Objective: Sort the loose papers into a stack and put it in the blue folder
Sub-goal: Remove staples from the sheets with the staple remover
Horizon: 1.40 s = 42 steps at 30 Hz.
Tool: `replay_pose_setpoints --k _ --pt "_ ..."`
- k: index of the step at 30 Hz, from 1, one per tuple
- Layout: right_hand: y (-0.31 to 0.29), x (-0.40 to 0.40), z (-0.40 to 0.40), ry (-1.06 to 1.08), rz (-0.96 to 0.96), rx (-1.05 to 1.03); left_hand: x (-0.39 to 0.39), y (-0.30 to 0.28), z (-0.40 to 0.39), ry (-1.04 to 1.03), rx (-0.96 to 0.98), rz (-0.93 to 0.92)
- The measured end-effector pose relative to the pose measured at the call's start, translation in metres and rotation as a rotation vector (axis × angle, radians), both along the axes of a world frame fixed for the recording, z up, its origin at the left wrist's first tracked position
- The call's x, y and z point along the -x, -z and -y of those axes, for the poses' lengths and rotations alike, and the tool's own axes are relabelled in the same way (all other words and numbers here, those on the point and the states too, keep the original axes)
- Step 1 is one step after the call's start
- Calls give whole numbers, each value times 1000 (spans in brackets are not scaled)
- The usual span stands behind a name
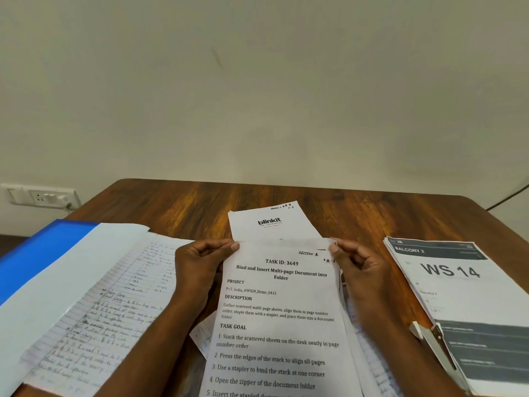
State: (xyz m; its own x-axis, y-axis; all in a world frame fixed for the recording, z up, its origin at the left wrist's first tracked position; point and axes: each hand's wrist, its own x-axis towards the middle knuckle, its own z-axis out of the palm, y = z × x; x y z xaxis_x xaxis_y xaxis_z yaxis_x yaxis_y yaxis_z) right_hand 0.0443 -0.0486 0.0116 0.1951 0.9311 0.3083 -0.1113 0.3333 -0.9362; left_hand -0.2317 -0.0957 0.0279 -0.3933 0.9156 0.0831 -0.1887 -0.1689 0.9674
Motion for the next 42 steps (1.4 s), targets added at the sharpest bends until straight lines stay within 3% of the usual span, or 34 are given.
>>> replay_pose_setpoints --k 13,22,29,36,42 --pt "3 -5 1 -54 -23 77 0 8 -7 -72 19 -43" --pt "6 -1 3 6 225 -74 -2 18 -13 -182 7 -78" --pt "7 1 2 -68 194 -74 -9 21 -14 -224 2 -118" --pt "5 4 10 26 489 -119 -12 21 -13 -236 -5 -136" --pt "10 3 4 26 422 -52 -14 19 -10 -225 -19 -162"
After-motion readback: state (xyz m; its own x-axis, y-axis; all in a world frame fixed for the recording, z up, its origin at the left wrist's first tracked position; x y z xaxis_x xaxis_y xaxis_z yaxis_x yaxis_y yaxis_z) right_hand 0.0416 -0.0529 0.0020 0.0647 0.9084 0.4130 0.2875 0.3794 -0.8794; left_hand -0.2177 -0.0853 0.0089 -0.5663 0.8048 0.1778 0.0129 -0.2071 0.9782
